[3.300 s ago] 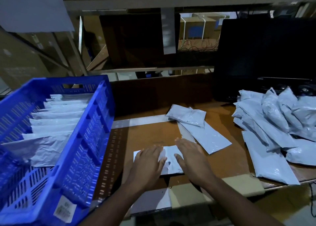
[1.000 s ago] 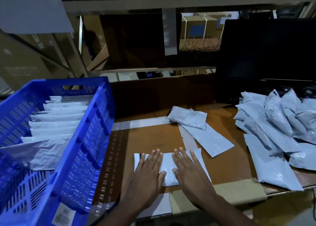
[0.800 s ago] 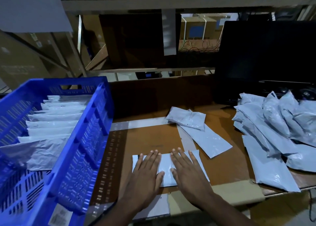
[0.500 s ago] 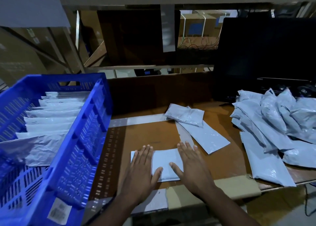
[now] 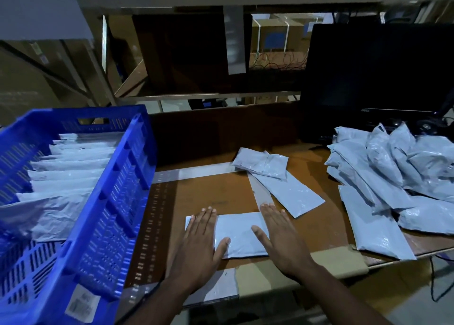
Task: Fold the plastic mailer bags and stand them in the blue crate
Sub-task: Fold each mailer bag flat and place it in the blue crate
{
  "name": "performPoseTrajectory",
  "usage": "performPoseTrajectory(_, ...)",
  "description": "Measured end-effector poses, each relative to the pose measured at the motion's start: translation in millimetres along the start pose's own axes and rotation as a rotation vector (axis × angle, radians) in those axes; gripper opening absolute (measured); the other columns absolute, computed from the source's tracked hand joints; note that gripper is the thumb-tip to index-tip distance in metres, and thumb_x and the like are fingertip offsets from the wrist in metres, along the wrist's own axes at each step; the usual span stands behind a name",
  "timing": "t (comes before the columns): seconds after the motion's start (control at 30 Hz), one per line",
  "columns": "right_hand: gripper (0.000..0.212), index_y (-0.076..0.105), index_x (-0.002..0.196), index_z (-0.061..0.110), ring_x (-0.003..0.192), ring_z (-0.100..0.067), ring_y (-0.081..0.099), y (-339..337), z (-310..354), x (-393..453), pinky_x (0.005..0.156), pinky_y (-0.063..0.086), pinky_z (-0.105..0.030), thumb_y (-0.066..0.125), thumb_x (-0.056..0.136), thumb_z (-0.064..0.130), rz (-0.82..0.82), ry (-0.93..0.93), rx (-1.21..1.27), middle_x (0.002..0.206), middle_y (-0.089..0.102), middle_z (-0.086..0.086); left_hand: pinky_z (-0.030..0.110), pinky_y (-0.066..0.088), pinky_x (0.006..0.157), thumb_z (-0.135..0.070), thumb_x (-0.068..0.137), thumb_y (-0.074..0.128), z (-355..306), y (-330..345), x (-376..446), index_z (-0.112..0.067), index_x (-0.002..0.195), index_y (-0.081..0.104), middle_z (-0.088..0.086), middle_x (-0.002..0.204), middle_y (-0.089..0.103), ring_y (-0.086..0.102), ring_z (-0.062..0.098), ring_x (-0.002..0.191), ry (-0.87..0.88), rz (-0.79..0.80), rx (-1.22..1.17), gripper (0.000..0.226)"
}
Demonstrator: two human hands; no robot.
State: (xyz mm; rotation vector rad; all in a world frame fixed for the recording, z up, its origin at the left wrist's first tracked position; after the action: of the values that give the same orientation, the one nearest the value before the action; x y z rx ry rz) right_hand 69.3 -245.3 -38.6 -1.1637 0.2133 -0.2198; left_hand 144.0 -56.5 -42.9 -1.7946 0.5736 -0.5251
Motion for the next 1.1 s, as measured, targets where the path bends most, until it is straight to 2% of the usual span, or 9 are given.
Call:
performPoseTrajectory(0.1, 0.077, 0.006, 0.161, 0.030, 0.142, 0.006, -0.013, -7.0, 2.8, -0.2, 0.118, -0.011, -0.026, 0.015, 0.097, 0.072, 0.014, 0.014, 0.036, 0.167, 0.000, 0.014, 0.027, -0.011, 0.124, -0.067, 0.100, 0.016, 0.4, -3.5, 2.4, -0.024, 0.163, 0.000, -0.011, 0.169, -0.008, -0.014, 0.001, 0.152, -0.009, 0.033, -0.054, 0.077)
performPoseTrajectory(0.2, 0.084, -0.002, 0.161, 0.028, 0.146, 0.001, -0.023, -15.7, 10.3, -4.0, 0.118, -0.020, -0.031, -0.002, 0.092, 0.077, -0.052, -0.054, -0.119, 0.165, -0.012, 0.012, 0.034, -0.009, 0.126, -0.063, 0.103, 0.016, -2.4, -15.5, 2.3, -0.026, 0.162, -0.007, -0.015, 0.165, -0.019, -0.021, -0.002, 0.150, 0.016, 0.012, -0.027, 0.073)
performPoseTrajectory(0.4, 0.088, -0.016, 0.157, 0.028, 0.141, 0.001, -0.035, 9.8, 23.9, -26.8, 0.117, -0.025, -0.032, -0.016, 0.085, 0.077, 0.028, -0.109, -0.135, 0.158, -0.030, 0.014, 0.038, -0.003, 0.127, -0.069, 0.095, -0.005, -17.4, -0.5, -12.3, -0.026, 0.162, -0.005, -0.013, 0.167, -0.016, -0.023, -0.002, 0.149, 0.127, 0.100, 0.014, 0.080)
performPoseTrajectory(0.53, 0.084, -0.012, 0.159, 0.026, 0.145, -0.001, -0.030, 10.4, 21.2, -16.6, 0.121, -0.018, -0.038, -0.014, 0.089, 0.073, 0.040, -0.127, -0.188, 0.163, -0.023, 0.012, 0.040, 0.000, 0.127, -0.069, 0.094, -0.012, -12.6, 2.3, -5.6, -0.025, 0.162, -0.005, -0.011, 0.169, -0.013, -0.022, 0.000, 0.150, 0.105, 0.095, 0.049, 0.081)
performPoseTrajectory(0.67, 0.083, -0.003, 0.161, 0.027, 0.149, -0.006, -0.023, 15.3, 18.3, -17.5, 0.120, -0.018, -0.038, -0.005, 0.093, 0.075, 0.015, -0.124, -0.194, 0.164, -0.018, 0.012, 0.041, -0.003, 0.126, -0.071, 0.090, -0.018, -15.2, 6.6, -9.8, -0.026, 0.162, -0.006, -0.012, 0.168, -0.016, -0.025, 0.000, 0.149, 0.093, 0.116, 0.034, 0.086)
performPoseTrajectory(0.77, 0.092, -0.011, 0.159, 0.028, 0.148, -0.006, -0.026, 13.0, 21.7, -13.4, 0.121, -0.016, -0.044, -0.023, 0.082, 0.077, 0.043, -0.123, -0.192, 0.163, -0.022, 0.012, 0.040, -0.004, 0.126, -0.072, 0.088, -0.021, -15.4, 5.3, -7.2, -0.025, 0.162, -0.006, -0.011, 0.168, -0.014, -0.023, 0.000, 0.150, 0.084, 0.104, 0.033, 0.089)
performPoseTrajectory(0.87, 0.099, 0.004, 0.161, 0.024, 0.153, -0.008, -0.011, 0.8, 28.3, -11.6, 0.122, -0.014, -0.046, -0.027, 0.081, 0.075, 0.010, -0.127, -0.181, 0.166, -0.005, 0.009, 0.036, -0.009, 0.126, -0.071, 0.088, -0.019, -15.2, 1.9, -4.5, -0.024, 0.163, -0.004, -0.011, 0.168, -0.013, -0.023, -0.003, 0.149, 0.093, 0.117, 0.007, 0.090)
performPoseTrajectory(1.0, 0.070, 0.037, 0.155, 0.018, 0.150, -0.013, 0.025, -11.2, 46.4, 1.5, 0.121, 0.000, -0.045, 0.009, 0.103, 0.056, -0.111, -0.166, -0.197, 0.161, 0.029, 0.001, 0.024, -0.011, 0.123, -0.062, 0.094, -0.010, -20.0, -16.7, 0.5, -0.027, 0.162, 0.000, -0.017, 0.165, -0.012, -0.016, -0.008, 0.149, 0.093, 0.070, -0.082, 0.077)
performPoseTrajectory(1.1, 0.071, 0.041, 0.152, 0.011, 0.148, -0.018, 0.031, 15.9, 55.0, 9.4, 0.120, 0.005, -0.042, 0.001, 0.105, 0.047, -0.005, -0.197, -0.237, 0.158, 0.037, -0.005, 0.031, -0.005, 0.126, -0.058, 0.097, -0.010, -18.7, -14.6, 4.3, -0.025, 0.162, 0.007, -0.015, 0.164, -0.008, -0.007, -0.001, 0.153, 0.128, 0.039, -0.014, 0.075)
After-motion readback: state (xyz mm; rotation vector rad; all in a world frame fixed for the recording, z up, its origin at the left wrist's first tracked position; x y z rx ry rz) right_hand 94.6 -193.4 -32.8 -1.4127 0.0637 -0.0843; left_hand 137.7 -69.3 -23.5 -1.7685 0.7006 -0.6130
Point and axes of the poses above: each hand's wrist, its own x-axis towards the middle knuckle, its own y-axis out of the palm, z = x × y, the point moved 9 cm from there along x, towards the middle knuckle
